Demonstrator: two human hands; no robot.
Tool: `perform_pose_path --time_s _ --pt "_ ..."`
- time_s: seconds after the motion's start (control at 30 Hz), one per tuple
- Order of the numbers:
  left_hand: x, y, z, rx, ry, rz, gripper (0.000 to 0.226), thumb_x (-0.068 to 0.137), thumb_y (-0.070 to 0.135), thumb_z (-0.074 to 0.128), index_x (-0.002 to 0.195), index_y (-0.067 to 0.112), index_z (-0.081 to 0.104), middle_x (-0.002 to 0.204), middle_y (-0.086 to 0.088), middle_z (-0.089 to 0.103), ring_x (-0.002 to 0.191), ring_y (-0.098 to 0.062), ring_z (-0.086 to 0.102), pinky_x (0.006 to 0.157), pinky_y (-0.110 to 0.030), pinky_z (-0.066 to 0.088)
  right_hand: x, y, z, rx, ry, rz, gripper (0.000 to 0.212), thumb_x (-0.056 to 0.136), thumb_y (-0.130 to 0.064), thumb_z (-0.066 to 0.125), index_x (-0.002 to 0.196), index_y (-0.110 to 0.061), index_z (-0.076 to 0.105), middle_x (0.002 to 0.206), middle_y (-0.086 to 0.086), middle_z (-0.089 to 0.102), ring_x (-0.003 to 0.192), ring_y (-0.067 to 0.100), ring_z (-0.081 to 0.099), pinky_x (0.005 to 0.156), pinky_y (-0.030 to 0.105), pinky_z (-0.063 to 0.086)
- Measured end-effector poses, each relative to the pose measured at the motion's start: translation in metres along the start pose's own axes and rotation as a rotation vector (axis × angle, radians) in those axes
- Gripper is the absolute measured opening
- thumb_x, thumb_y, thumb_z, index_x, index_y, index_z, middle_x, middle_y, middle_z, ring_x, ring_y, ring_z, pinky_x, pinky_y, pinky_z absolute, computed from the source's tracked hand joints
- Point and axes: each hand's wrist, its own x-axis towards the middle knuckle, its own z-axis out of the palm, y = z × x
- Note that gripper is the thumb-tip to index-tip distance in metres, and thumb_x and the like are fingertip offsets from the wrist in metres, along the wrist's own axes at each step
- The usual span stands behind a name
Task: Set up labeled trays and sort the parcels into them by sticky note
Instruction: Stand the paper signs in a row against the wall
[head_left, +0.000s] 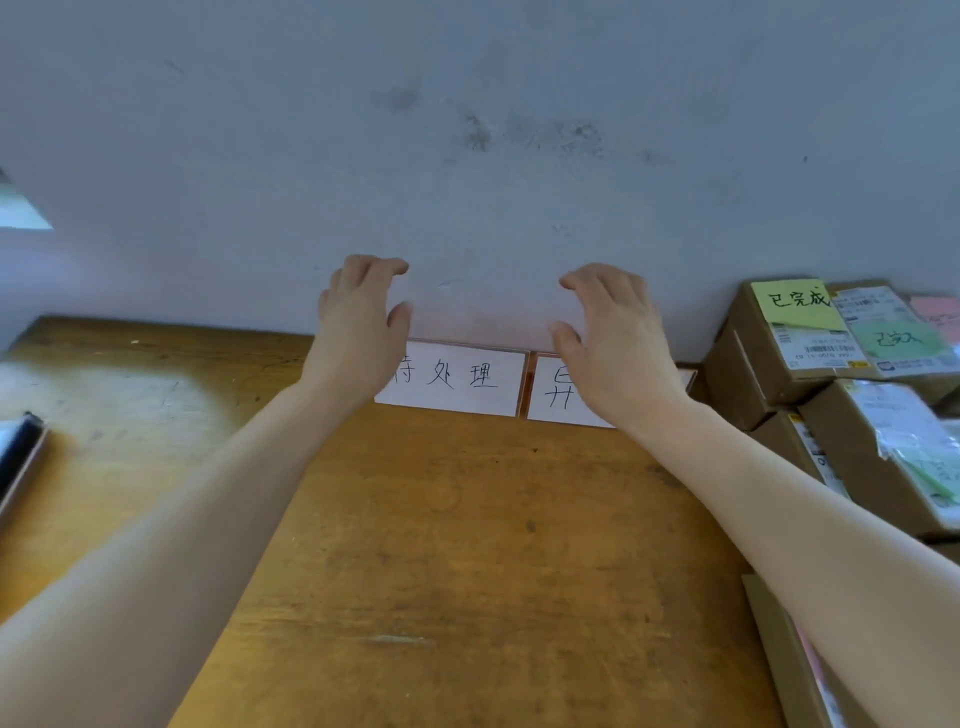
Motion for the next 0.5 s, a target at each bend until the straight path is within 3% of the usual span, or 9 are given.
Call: perform_pose_path --time_s 0.23,0.37,0.5 --pt "-0.030 0.030 -0.107 0.180 0.294 0.349 0.038 0.088 0.012 0.058 0.125 0.004 0.052 0.123 -0.016 0.051 0.115 -0.031 0.046 0.099 -0.039 0.031 -0.008 -0.101 -0.047 -0.047 0.287 -0.285 0.047 0.087 -0.016 0.061 0.129 -0.001 0.048 0.132 0.015 0.050 0.126 0.034 0.040 0.104 0.041 0.029" --pt "-0.060 0.029 -0.184 0.222 0.462 0.437 0.037 0.088 0.018 0.059 0.122 0.003 0.055 0.118 -0.016 0.054 0.111 -0.025 0.044 0.098 -0.036 0.031 -0.023 -0.170 -0.072 -0.040 0.429 -0.372 0.047 0.085 -0.018 0.060 0.127 0.000 0.048 0.128 0.016 0.052 0.123 0.032 0.040 0.102 0.037 0.027" --pt "-0.105 0.005 -0.267 0.250 0.559 0.481 0.037 0.086 0.018 0.061 0.118 0.000 0.057 0.116 -0.020 0.056 0.109 -0.030 0.047 0.097 -0.039 0.036 -0.048 -0.254 -0.084 0.020 0.493 -0.456 0.047 0.086 -0.024 0.057 0.126 0.000 0.049 0.127 0.017 0.052 0.120 0.029 0.036 0.100 0.042 0.033"
